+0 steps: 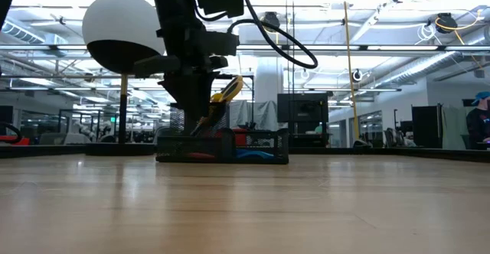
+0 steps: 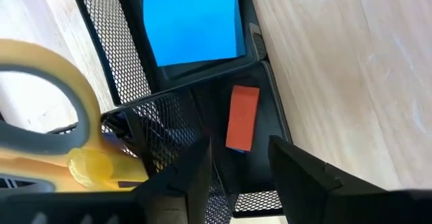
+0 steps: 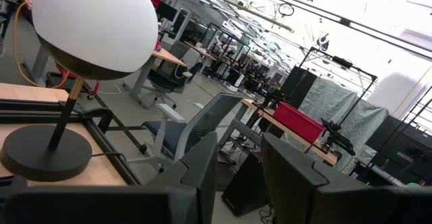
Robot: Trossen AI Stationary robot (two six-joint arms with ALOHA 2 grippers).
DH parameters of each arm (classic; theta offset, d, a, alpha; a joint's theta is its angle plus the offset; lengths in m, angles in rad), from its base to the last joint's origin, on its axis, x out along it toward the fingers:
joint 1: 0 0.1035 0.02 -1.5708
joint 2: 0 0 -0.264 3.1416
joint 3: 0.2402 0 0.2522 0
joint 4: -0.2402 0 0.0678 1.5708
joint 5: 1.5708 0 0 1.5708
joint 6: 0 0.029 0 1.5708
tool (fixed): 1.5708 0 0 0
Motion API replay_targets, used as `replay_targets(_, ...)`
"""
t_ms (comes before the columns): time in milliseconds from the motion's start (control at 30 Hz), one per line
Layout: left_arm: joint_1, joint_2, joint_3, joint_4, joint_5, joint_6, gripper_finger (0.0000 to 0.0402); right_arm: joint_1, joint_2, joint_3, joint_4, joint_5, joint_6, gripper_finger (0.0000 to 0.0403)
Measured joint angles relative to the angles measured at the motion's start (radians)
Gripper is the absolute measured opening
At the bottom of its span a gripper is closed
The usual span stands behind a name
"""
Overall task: Pick and place office supplies into organizer
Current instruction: Return to Home Position
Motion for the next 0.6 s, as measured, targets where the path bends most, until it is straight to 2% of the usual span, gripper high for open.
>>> replay_targets(167,-0.001,0.000,0.000,0.013,0.006,-0.082,0.0154,0.000,0.000,0.000,0.000,0.000,0.000,0.0105)
replay_targets(467,-0.002,0.000,0.000,0.015,0.016,-0.384,0.0154,0.000,0.000,0.000,0.000,0.000,0.000,0.0105)
replay_targets(600,-0.002,0.000,0.000,0.030,0.016,-0.440,0.0154,0.000,0.000,0.000,0.000,0.000,0.000,0.0105)
